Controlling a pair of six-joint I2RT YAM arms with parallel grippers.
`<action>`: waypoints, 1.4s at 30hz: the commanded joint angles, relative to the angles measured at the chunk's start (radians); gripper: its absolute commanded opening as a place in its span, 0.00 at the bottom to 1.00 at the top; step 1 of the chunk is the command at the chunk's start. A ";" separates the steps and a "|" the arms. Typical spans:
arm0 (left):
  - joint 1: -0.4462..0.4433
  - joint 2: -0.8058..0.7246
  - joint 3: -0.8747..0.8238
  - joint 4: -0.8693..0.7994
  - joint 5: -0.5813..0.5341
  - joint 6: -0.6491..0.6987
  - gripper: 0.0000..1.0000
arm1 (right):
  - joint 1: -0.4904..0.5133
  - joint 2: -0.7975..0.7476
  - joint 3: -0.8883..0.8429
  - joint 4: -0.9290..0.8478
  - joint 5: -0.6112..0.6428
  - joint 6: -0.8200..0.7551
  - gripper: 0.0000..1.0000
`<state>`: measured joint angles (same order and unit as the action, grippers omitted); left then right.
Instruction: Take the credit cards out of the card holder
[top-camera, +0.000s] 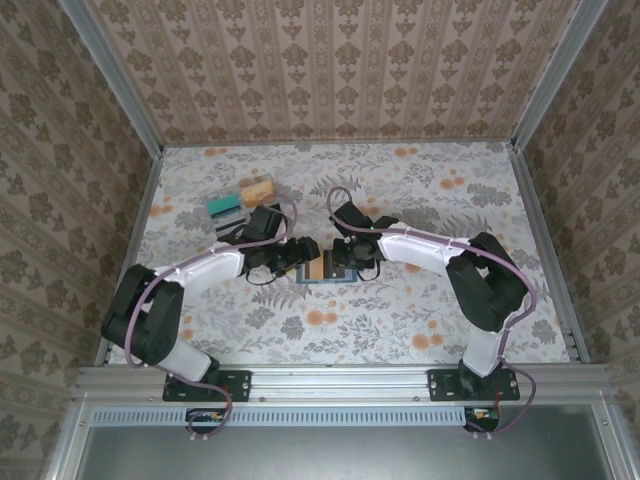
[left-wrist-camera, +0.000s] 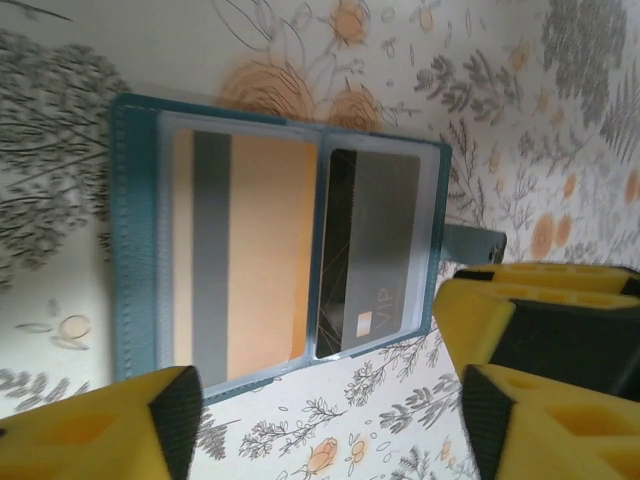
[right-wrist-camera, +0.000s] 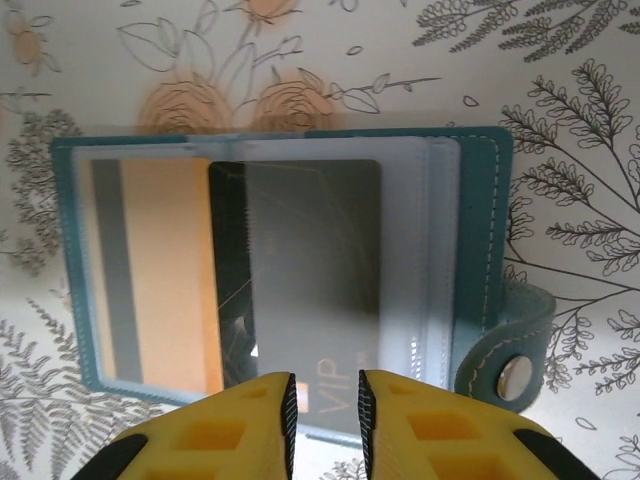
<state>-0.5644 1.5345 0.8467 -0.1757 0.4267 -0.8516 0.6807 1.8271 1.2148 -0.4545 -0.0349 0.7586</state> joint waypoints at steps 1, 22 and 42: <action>-0.021 0.057 0.058 0.013 0.052 -0.013 0.63 | -0.008 0.027 0.013 -0.038 0.020 -0.016 0.27; -0.043 0.248 0.130 0.018 0.110 -0.030 0.37 | -0.032 0.081 -0.021 -0.030 -0.004 -0.019 0.20; -0.035 0.281 0.152 0.061 0.209 0.013 0.37 | -0.032 0.108 -0.020 -0.042 -0.011 -0.030 0.20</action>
<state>-0.6010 1.8027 0.9665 -0.1196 0.5938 -0.8700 0.6540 1.8919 1.2045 -0.4534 -0.0360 0.7368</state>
